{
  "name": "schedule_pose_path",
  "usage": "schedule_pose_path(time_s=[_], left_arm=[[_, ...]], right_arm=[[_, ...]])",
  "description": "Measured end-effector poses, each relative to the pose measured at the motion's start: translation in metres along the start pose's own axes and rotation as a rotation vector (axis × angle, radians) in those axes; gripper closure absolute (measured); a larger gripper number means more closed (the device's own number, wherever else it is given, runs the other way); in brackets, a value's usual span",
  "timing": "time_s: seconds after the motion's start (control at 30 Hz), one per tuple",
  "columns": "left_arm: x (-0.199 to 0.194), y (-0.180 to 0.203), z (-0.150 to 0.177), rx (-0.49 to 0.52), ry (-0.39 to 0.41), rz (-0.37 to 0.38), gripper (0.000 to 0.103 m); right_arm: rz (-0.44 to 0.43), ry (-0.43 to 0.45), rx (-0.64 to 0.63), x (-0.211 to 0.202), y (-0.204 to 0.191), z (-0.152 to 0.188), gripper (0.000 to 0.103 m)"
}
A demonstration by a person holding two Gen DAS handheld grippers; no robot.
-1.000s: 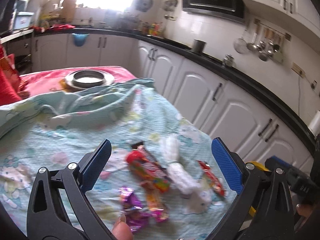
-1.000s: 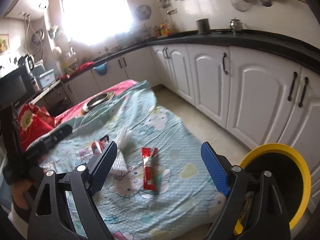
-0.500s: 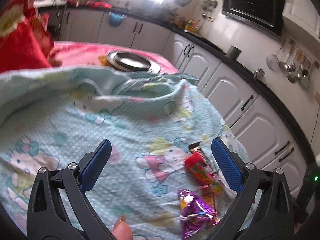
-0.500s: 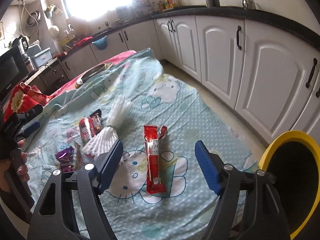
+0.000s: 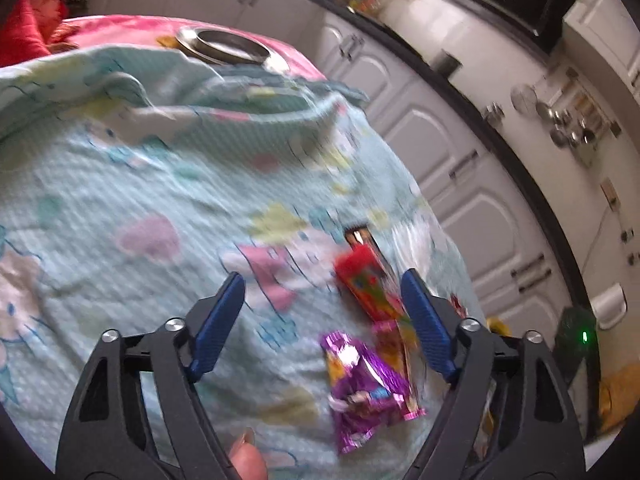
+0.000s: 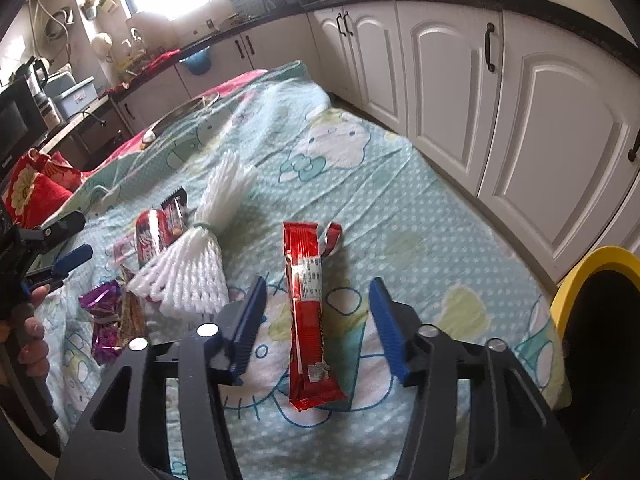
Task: Collect trash
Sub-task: 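Grasp the purple candy wrapper with the left tool while the right tool grasps the red snack bar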
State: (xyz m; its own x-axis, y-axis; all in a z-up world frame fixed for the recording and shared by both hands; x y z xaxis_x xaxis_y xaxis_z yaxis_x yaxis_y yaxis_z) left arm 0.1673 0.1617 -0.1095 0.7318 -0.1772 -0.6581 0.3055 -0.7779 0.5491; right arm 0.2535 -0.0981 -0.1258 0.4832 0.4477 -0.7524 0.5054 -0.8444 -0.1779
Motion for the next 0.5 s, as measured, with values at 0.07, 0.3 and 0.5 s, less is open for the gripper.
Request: schedule_pose_path(time_s=[0.07,0.3,0.5], left_arm=[[0.005,0.002,0.009,0.014,-0.036,-0.004,0.042],[0.008,0.006,0.035,0.034,-0.101,0.03,0.048],[0.002,0.013,0.045,0.053,-0.112,0.055,0.048]], right_arm=[[-0.004,-0.01,0.003,0.003,0.001,0.003,0.075],[-0.012,0.006,0.011,-0.002,0.0,0.007,0.089],[-0.012,0.026,0.009,-0.014,-0.001,0.006,0.089]])
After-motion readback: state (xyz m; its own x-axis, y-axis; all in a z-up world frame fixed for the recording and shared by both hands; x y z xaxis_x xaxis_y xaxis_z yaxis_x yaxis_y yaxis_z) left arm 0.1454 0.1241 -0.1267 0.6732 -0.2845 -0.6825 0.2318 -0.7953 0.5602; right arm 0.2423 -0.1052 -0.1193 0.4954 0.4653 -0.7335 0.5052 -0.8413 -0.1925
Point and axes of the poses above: each gripper's, at about its wrist camera, not at the fingertips, and x roughly the way its jaws point, y to its right, z to its underside, the point moved 4 cm from there along x, roughly the way its jaws point, and after that the axes turned 4 degrees about -x, right-handed, at the moved point
